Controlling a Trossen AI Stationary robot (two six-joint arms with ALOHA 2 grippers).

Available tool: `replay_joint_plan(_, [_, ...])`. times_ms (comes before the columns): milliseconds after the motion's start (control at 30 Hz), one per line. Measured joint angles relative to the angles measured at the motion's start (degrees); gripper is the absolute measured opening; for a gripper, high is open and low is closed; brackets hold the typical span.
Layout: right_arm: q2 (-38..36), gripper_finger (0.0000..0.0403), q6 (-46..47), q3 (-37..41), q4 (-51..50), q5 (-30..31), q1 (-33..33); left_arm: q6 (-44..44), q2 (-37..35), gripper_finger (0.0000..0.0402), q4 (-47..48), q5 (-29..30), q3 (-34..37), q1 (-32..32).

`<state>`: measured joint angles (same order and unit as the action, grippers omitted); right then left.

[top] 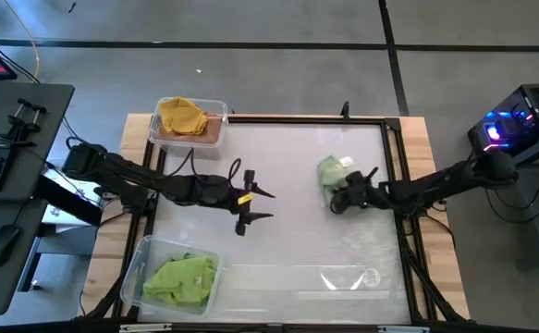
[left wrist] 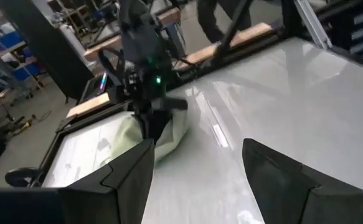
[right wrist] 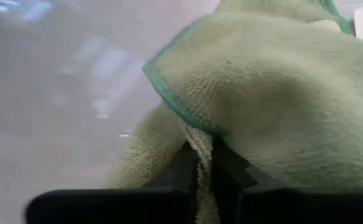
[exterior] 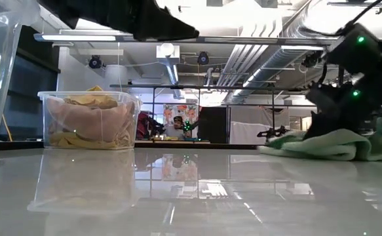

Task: Sort towels by color in basket
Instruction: Put the green towel into the bottom transparent bin

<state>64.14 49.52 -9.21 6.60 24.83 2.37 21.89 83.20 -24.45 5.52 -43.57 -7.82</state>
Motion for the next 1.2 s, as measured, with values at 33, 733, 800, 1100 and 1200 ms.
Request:
replay_joint_plan(33, [0.08,0.0017,-1.47,0.84,4.35,-0.97,0.44,0.71,0.54,0.0229,-0.16,0.0,0.0,-0.29])
replay_joint_plan(733, [0.02,0.001,-22.98,-8.12,24.82,-2.61,5.18,19.79,20.03,0.0246,-33.28,-3.35,-2.47,-1.2])
replay_joint_plan(800, [0.02,0.001,-24.13,-9.04,24.95,-3.87,5.18,22.95,21.45,0.0256,-33.36,-2.71,-4.22,-1.18])
replay_joint_plan(1100, [1.65,0.0011,-31.47,-13.16,25.46,-17.3,5.19,34.69,27.3,0.0284,-31.82,12.26,-11.74,-0.89])
replay_joint_plan(1200, [3.66,0.0011,-34.51,-14.75,25.32,-20.88,5.25,30.89,27.91,0.0284,-24.57,13.05,-13.66,-0.38])
